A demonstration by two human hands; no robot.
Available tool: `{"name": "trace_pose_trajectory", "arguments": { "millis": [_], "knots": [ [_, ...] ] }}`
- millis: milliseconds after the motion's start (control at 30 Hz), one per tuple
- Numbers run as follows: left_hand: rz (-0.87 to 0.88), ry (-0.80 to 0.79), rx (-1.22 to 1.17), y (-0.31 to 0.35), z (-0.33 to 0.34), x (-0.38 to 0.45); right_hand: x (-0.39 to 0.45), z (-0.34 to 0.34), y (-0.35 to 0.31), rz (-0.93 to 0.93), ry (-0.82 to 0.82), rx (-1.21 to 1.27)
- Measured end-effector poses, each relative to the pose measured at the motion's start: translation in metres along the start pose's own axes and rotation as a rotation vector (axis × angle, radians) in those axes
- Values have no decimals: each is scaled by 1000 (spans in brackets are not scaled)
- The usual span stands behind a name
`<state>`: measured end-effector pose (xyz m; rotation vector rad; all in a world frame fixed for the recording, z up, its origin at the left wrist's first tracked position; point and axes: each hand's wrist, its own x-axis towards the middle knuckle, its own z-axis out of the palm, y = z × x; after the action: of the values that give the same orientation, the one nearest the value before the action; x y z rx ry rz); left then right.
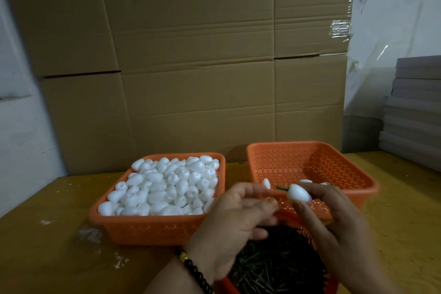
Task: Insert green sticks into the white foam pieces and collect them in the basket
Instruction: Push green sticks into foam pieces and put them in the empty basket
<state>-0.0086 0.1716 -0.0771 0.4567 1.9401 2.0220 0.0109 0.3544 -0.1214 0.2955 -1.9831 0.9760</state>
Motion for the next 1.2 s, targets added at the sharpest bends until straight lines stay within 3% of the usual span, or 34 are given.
{"name": "trace_pose_trajectory", "arguments": {
  "millis": [167, 233, 333, 533, 700, 833, 967, 1100, 1200],
  "knots": [
    [227, 415, 833, 17, -50, 2, 9, -11, 18, 218, 28, -45],
    [190, 546, 1090, 18, -72, 4, 13, -14, 23, 247, 30, -129],
    [88, 618, 1262, 16, -97, 8, 15, -17, 36, 275, 35, -320],
    [-115, 525, 1402, 8, -120, 13, 15, -18, 55, 319, -14, -525],
    [-174, 438, 1452, 5, -120, 14, 17, -17, 60, 306, -55, -648],
    [-196, 379, 1484, 3, -114, 13, 15, -17, 58, 313, -75, -625],
    [-269, 316, 1427, 5, -108, 13, 13, -17, 38, 140, -50, -491],
    [-252, 345, 1402, 7, -105, 12, 10, -17, 9, -52, -345, -280],
    [-195, 389, 1357, 8, -102, 10, 7, -13, 0, -95, -665, -320]
  ]
}}
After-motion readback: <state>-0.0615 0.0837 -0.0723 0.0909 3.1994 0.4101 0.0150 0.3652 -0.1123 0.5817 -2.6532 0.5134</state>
